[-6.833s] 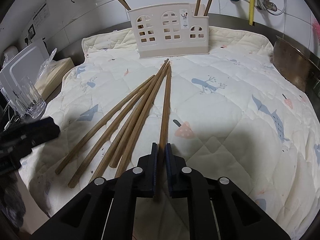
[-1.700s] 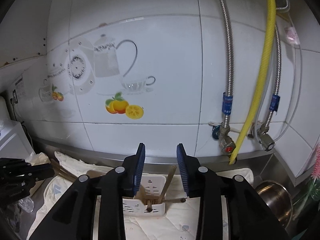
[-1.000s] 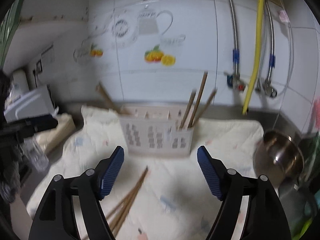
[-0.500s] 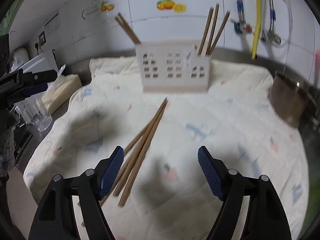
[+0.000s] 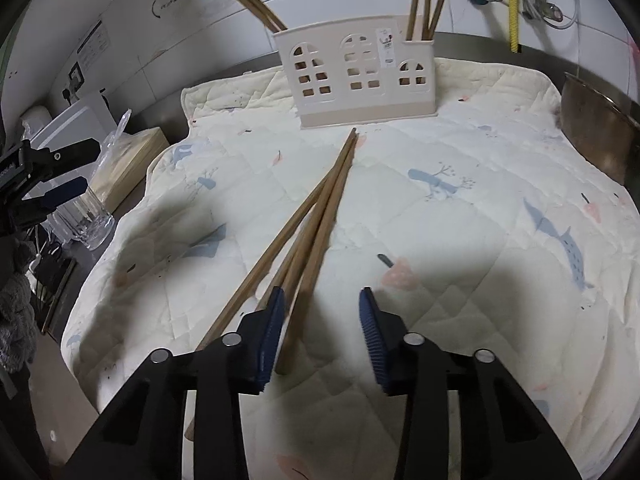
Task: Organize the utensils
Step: 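Move both tools back down toward the remaining chopsticks on the mat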
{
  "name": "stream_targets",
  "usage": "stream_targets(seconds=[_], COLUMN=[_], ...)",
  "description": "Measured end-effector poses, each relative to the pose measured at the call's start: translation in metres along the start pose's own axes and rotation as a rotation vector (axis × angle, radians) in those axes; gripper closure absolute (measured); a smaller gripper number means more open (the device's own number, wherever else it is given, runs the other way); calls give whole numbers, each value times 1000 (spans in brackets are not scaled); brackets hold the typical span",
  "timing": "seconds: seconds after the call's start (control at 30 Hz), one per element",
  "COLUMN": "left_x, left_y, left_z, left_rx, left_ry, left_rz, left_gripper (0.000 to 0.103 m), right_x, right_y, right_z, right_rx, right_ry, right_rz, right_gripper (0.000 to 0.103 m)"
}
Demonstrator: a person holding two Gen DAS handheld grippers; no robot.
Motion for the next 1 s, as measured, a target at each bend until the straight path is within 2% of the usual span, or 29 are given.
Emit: stream_targets(seconds=[0.23, 0.6, 1.0], left_x=[-5, -13, -4], left_y=[8, 15, 28], left_z=[3, 7, 7], left_rx=[-17, -32, -53], left_ry=[1, 3, 9], left_rz=[-11, -26, 1], left_gripper=[19, 19, 19], right_x=[-4, -6, 0], right_y=[0, 1, 0], right_z=[10, 19, 15], right_rx=[-20, -42, -25], right_ry=[17, 38, 77], right_rz=[-1, -2, -26], right_gripper=[83, 89, 95])
Point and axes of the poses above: each gripper's, at about its wrist camera, not at the fingertips, and z roughly the way its jaws point, x to its right, y to its underside, the point moved 8 cm from there along z, roughly the way its jaws point, and after that the axes turned 5 degrees about x, right-handed, at the moved point
